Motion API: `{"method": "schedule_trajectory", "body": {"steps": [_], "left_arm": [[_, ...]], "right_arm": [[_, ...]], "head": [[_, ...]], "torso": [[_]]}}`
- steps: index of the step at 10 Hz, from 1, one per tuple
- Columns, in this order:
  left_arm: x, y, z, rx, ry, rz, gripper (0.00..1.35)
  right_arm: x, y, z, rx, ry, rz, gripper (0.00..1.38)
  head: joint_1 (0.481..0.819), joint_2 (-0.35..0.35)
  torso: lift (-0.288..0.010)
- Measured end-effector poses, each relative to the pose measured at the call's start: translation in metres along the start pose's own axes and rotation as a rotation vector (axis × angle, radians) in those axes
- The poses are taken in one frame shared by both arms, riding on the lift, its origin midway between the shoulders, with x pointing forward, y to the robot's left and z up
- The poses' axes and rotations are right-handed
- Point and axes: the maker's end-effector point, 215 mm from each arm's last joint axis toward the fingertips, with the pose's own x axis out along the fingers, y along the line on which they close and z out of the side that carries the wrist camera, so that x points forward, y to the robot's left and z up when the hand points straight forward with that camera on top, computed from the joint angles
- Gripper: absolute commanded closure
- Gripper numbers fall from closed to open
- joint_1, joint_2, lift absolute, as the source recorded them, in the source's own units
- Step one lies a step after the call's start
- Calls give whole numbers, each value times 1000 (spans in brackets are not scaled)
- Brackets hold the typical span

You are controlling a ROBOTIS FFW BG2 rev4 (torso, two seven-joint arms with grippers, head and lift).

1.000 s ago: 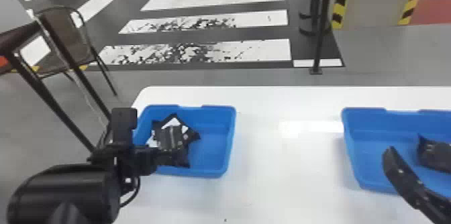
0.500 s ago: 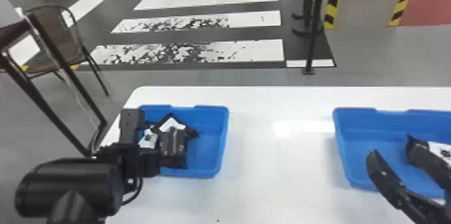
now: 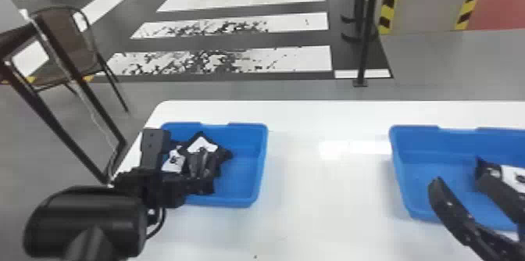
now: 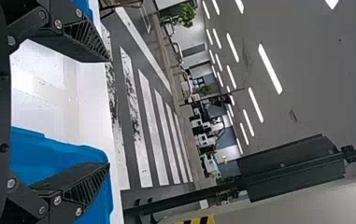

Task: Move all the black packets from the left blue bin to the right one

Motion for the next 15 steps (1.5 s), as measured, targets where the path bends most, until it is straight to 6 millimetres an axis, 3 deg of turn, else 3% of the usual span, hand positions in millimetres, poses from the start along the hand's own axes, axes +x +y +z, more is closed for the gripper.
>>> {"method": "schedule_trajectory", "body": {"steps": [1,3,5,8,11,13,15], "left_arm": [[-3,0,7,14,-25,-2,1208],[-27,-5,38,46,-121,-3,1208],[-47,-38,62,81,-204,-78,1208],[-66,-153,88,160,-310,-330,1208],[-97,-273,95,220,-366,-594,1208],[-114,-319,95,248,-380,-699,1208],[-124,-341,95,262,-389,-751,1208]], "right_arm": [[0,0,-1,5,1,0,263],[1,0,1,10,-3,1,263],[4,1,2,33,-14,17,263],[25,23,7,108,-29,117,263],[51,66,2,175,4,248,263],[61,70,5,172,-1,273,263],[69,75,11,163,-9,292,263]], "head": [[695,196],[695,187],[695,155],[695,44],[695,-55],[695,-102],[695,-130]], "torso": [[-140],[-140],[-140],[-140],[-140],[-140],[-140]]}}
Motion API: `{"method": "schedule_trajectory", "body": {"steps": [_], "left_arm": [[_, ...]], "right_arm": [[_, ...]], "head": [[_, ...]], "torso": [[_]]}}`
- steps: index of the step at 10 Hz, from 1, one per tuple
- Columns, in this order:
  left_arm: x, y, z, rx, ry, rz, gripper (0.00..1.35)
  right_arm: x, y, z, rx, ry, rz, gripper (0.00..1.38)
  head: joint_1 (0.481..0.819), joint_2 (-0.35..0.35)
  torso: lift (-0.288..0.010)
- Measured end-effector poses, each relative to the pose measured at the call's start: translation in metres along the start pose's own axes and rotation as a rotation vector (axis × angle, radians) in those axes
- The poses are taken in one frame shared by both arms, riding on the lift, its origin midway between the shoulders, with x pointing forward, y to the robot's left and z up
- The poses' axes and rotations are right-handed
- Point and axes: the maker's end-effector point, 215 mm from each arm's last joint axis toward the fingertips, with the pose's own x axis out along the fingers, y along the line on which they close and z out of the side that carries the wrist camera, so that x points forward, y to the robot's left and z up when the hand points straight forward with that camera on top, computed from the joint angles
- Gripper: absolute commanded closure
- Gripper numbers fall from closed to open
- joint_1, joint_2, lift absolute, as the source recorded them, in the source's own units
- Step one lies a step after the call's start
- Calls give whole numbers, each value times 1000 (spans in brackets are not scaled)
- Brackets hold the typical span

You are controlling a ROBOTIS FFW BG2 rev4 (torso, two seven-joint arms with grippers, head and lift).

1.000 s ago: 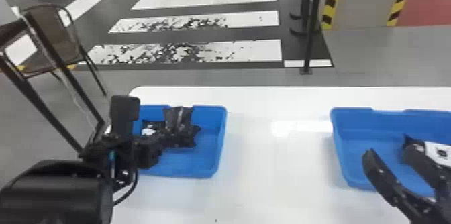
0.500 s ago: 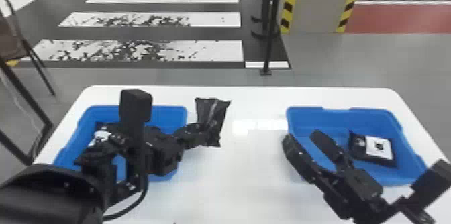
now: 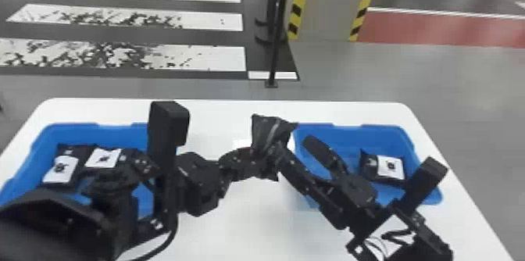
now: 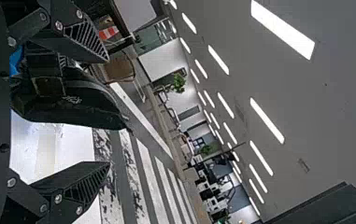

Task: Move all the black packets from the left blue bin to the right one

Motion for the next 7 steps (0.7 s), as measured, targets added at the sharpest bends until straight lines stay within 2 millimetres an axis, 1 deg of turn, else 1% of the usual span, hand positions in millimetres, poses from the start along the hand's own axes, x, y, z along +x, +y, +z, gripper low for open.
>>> {"method": "schedule_trajectory", "body": {"steps": [1,2,3,4,5,6,7], "left_arm": [[3,-7,3,2,-7,-18,1208],[5,-14,4,0,-10,-35,1208],[7,-20,5,-1,-12,-49,1208],[8,-24,6,-1,-14,-60,1208],[8,-25,6,-2,-15,-63,1208],[8,-25,6,-3,-16,-62,1208],[8,-25,7,-5,-19,-61,987]], "right_arm": [[4,-1,0,-2,1,1,280],[8,-4,0,-4,0,-3,601],[11,-8,1,-4,0,-5,1012],[13,-13,1,0,-1,-15,1213],[14,-16,3,1,-5,-26,1268],[14,-18,6,-6,-11,-32,1271],[15,-18,7,-8,-13,-32,1271]], "head": [[695,-134],[695,-142],[695,-152],[695,-160],[695,-163],[695,-166],[695,-166]], "torso": [[-140],[-140],[-140],[-140],[-140],[-140],[-140]]}}
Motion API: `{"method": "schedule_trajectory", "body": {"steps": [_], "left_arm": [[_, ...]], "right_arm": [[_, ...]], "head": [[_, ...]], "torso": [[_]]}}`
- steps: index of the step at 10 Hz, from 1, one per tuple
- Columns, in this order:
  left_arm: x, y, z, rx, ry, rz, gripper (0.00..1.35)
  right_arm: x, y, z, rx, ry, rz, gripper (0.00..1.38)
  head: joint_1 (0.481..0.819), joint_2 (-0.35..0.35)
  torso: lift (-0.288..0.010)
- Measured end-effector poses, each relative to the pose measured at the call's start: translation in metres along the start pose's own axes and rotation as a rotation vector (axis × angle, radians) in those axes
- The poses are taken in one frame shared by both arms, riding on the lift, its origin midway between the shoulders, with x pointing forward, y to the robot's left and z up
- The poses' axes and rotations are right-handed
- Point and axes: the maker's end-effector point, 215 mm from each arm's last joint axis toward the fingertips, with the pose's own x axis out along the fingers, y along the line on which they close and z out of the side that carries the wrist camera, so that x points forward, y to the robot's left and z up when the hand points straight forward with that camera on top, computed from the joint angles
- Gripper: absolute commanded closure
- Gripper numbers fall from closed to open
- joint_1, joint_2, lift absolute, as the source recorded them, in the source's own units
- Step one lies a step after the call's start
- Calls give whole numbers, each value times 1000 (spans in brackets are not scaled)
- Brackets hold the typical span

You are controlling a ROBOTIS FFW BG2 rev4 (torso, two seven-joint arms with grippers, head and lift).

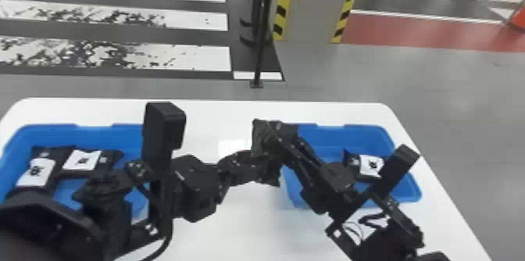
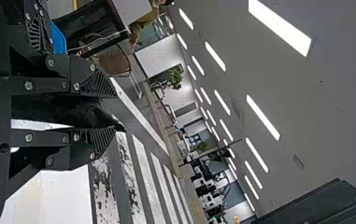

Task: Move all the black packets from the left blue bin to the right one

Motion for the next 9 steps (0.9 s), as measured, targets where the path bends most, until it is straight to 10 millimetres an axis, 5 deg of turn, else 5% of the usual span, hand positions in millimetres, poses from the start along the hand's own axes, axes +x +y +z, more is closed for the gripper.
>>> {"method": "schedule_trajectory", "body": {"steps": [1,2,4,6,9], "left_arm": [[1,-1,-3,-16,0,-4,432],[1,-3,-9,-42,7,-8,53],[-3,3,-13,-63,0,5,180],[-9,13,-11,-73,-27,28,205],[-33,32,-1,-84,-80,89,205]], "right_arm": [[0,-1,-1,2,1,-2,1271],[0,-2,0,2,-1,-2,1271],[-1,-20,8,-16,-9,-33,1271],[-2,-64,18,-76,-6,-108,1271],[-11,-177,22,-213,59,-299,1268]], "head": [[695,-167],[695,-170],[695,-177],[695,-204],[695,-251]], "torso": [[-140],[-140],[-140],[-140],[-140]]}}
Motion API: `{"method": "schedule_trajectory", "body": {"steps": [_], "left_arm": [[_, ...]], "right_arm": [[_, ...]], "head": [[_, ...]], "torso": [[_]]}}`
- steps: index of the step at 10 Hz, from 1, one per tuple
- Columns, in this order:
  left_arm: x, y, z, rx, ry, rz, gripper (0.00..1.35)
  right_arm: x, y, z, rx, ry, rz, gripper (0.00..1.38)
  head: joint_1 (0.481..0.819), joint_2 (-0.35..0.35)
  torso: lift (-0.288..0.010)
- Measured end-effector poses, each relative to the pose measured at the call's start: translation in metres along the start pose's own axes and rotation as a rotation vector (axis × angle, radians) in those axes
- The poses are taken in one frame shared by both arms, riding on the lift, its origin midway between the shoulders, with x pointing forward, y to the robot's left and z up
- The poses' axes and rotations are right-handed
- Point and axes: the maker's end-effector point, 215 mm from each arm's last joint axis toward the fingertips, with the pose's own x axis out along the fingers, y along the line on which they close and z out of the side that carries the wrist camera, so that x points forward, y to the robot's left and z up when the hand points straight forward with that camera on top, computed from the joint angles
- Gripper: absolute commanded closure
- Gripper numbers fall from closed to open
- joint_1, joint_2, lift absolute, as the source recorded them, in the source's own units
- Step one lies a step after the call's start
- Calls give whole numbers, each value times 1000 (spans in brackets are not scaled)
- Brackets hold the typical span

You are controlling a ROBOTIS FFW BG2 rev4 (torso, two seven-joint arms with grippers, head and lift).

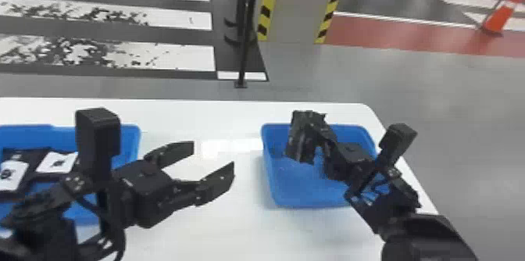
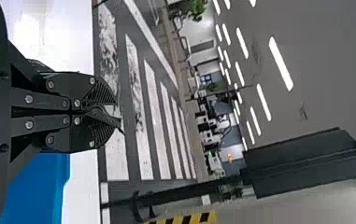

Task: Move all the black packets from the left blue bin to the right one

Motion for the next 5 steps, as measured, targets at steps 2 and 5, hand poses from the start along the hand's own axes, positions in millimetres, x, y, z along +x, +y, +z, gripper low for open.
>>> {"method": "schedule_trajectory", "body": {"steps": [2,5], "left_arm": [[-18,22,-1,-14,-6,64,205],[-47,71,-16,-48,34,187,206]], "right_arm": [[2,-61,-9,-69,44,-110,886],[-15,-65,-13,-40,43,-149,111]], "head": [[695,-277],[695,-240]], "torso": [[-140],[-140]]}}
